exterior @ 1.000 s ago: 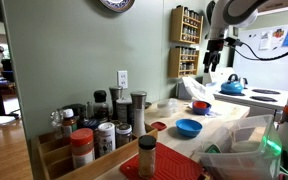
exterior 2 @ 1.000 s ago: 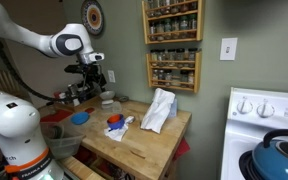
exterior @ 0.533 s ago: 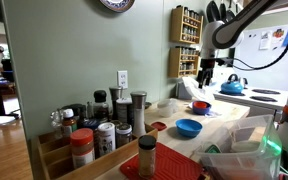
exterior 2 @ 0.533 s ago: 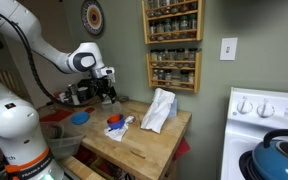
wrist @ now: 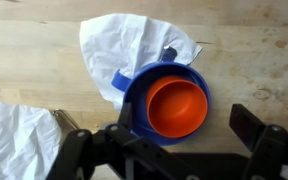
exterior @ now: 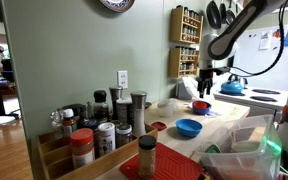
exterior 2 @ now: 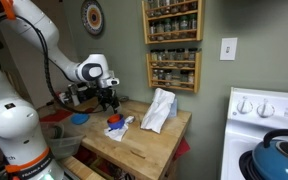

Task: Take the orange cup out of the bowl then pour the liquid in the other bowl into the cup

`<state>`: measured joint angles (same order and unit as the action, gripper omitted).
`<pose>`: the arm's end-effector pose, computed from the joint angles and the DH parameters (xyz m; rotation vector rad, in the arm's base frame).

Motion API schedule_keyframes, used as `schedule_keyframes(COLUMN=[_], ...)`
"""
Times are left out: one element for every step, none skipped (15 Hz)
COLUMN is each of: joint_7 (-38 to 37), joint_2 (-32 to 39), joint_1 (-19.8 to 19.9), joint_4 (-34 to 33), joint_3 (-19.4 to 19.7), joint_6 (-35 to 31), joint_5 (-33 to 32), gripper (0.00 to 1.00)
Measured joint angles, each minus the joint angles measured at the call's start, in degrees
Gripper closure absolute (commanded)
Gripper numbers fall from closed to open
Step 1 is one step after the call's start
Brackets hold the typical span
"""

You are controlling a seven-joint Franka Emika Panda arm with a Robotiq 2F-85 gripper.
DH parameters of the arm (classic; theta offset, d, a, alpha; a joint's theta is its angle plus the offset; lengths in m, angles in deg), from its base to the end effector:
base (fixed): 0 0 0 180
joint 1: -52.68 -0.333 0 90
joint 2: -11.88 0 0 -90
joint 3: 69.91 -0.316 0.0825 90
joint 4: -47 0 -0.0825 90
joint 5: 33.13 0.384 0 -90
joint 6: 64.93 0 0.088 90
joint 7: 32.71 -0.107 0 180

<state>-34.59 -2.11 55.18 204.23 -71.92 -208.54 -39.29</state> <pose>0.3882 -0.0033 0.2948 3.0684 0.0675 0.0104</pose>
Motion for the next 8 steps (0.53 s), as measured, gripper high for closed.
schedule_keyframes(joint_7=[0.0, 0.0, -0.01, -0.01, -0.01, -0.01, -0.02, -0.06], joint_2=[0.98, 1.97, 2.86, 3.85, 4.74, 5.59, 6.43, 7.14], joint_1=[0.0, 0.0, 0.03, 0.09, 0.17, 0.24, 0.26, 0.32], joint_4=[-0.06, -0.17, -0.27, -0.4, -0.59, -0.75, -0.98, -1.18], joint_3=[0.16, 0.31, 0.42, 0.52, 0.62, 0.72, 0.87, 1.0], joint_6=[-0.9, -1.92, -2.91, -3.89, -4.73, -5.51, -6.16, -6.73], joint_5=[0.0, 0.0, 0.0, 0.0, 0.0, -0.02, -0.07, -0.23], gripper=[0.26, 0.32, 0.42, 0.5, 0.58, 0.54, 0.23, 0.28])
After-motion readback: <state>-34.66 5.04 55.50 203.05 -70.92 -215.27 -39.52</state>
